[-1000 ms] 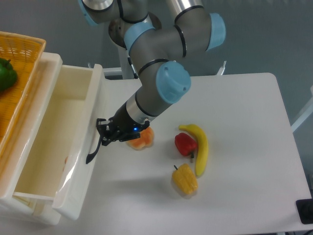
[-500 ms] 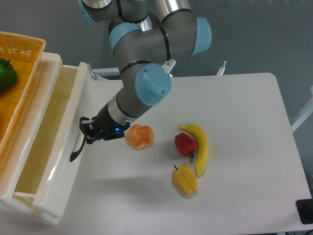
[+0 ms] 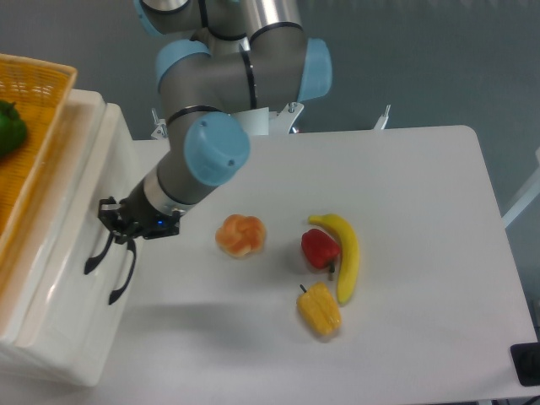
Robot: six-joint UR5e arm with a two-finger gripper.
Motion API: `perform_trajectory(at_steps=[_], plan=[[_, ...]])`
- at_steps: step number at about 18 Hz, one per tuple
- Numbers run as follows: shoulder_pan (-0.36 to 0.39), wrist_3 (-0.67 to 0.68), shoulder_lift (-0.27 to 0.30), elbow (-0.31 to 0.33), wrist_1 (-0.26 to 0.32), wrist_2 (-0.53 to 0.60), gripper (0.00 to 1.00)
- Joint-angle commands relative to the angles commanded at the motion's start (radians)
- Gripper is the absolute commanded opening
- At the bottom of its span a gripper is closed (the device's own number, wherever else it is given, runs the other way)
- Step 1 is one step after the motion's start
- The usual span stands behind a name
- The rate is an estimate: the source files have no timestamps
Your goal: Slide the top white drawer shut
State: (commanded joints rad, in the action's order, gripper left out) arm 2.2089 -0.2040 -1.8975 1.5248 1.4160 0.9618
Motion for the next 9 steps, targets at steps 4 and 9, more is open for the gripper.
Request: perform_trajectory(at_steps=[4,9], plan=[[0.006,-0.008,-0.009,0.002,-0.041,0.006,0.15],[0.076,-0.015,0.003,0.0,-0.046,0.02,0.35]])
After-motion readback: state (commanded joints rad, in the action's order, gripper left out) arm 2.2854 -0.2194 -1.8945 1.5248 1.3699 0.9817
